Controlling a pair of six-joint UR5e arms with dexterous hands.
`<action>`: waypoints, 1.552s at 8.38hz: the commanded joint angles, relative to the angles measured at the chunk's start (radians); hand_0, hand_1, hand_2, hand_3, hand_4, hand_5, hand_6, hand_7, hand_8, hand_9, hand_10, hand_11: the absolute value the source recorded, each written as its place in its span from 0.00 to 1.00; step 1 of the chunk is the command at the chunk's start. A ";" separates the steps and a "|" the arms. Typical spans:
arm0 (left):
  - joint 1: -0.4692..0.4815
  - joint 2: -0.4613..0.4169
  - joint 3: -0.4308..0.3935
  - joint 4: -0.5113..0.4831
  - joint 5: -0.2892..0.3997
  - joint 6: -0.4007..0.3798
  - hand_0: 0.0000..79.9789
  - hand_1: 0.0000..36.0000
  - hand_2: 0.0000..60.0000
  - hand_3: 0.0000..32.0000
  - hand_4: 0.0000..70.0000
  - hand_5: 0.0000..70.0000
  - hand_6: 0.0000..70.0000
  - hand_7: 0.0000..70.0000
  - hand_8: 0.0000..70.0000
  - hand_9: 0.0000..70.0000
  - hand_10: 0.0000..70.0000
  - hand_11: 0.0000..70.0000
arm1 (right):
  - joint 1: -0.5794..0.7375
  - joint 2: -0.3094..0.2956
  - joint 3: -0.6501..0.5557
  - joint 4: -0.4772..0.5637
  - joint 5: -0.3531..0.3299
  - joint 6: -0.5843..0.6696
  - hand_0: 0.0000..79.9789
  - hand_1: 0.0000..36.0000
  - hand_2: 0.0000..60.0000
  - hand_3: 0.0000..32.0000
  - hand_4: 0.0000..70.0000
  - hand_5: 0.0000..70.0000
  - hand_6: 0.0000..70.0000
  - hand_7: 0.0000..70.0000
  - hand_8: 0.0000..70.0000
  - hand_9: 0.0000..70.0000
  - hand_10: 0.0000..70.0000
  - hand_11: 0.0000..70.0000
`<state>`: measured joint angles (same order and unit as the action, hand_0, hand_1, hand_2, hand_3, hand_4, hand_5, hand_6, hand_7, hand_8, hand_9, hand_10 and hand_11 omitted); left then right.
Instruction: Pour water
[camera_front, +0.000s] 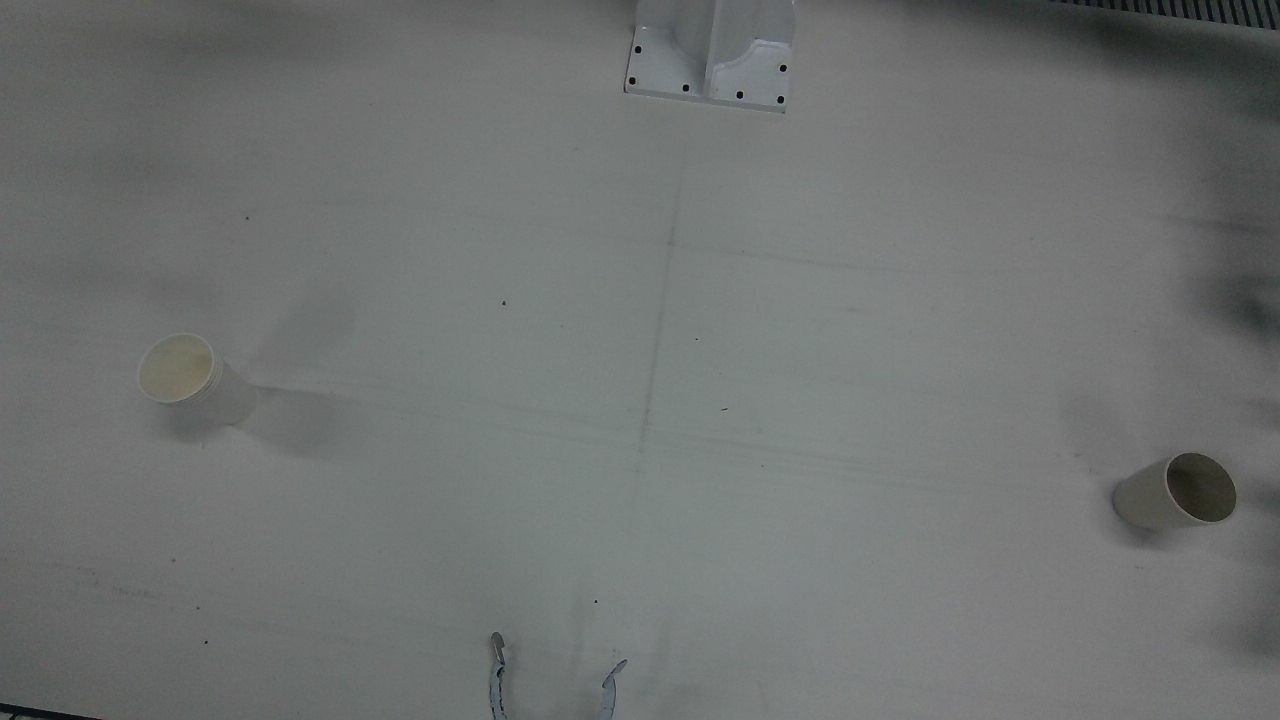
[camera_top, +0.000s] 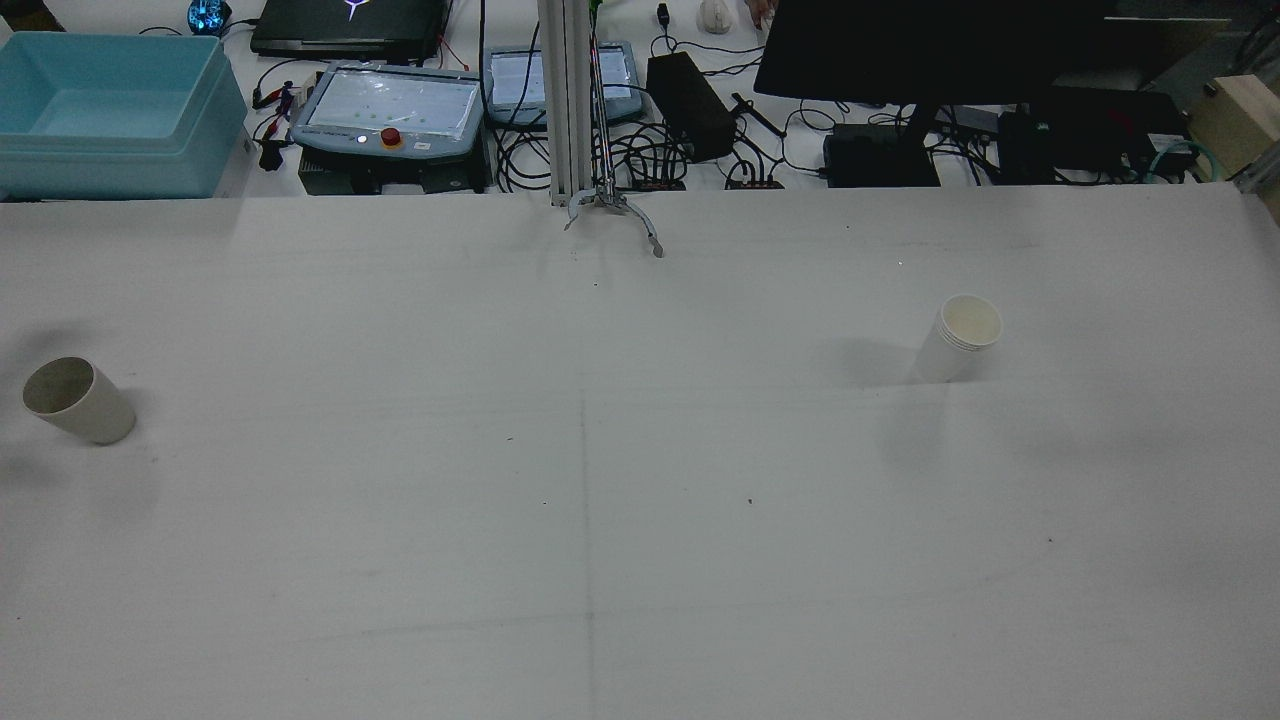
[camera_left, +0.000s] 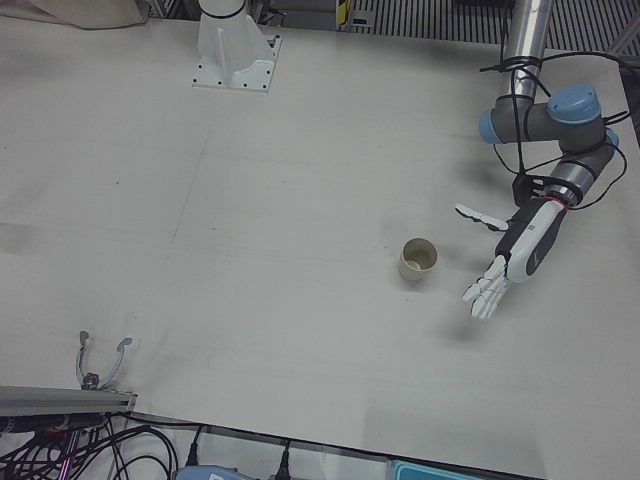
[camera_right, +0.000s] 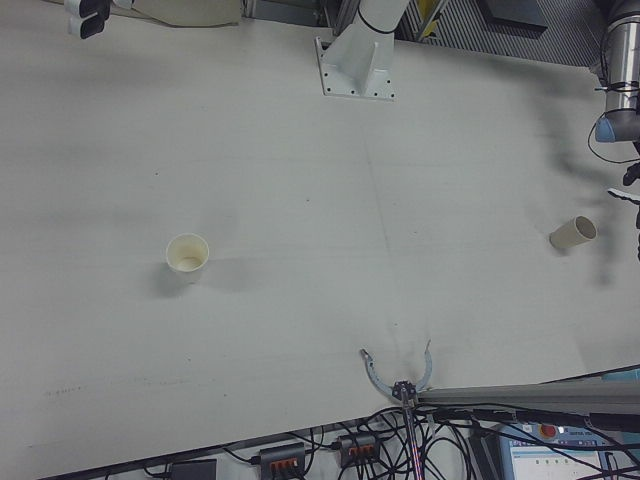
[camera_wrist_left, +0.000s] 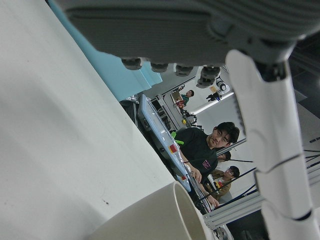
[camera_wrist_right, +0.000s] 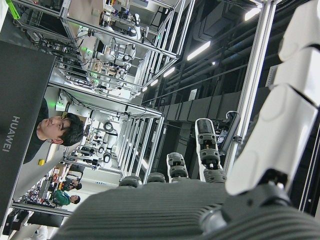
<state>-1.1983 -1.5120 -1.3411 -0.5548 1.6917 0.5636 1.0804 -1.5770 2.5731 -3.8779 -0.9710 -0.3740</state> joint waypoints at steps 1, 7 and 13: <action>0.051 -0.004 0.049 -0.077 -0.012 0.062 0.68 0.46 0.00 0.09 0.09 0.09 0.00 0.03 0.00 0.00 0.00 0.00 | -0.004 0.002 -0.002 0.000 0.000 -0.003 0.59 0.37 0.15 0.00 0.14 0.26 0.08 0.18 0.00 0.01 0.00 0.00; 0.114 -0.053 0.137 -0.100 -0.044 0.055 0.70 0.50 0.00 0.00 0.13 0.11 0.00 0.05 0.00 0.00 0.00 0.02 | -0.031 0.046 0.001 0.000 0.005 -0.034 0.59 0.39 0.16 0.00 0.15 0.29 0.09 0.21 0.00 0.02 0.00 0.00; 0.171 -0.109 0.126 -0.096 -0.105 -0.017 0.71 0.53 0.00 0.05 0.14 0.11 0.00 0.06 0.00 0.00 0.00 0.02 | -0.043 0.054 -0.040 0.000 0.005 -0.037 0.59 0.39 0.18 0.00 0.15 0.28 0.10 0.21 0.00 0.02 0.00 0.00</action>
<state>-1.0364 -1.5942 -1.2130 -0.6529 1.6178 0.5883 1.0402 -1.5267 2.5555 -3.8779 -0.9664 -0.4105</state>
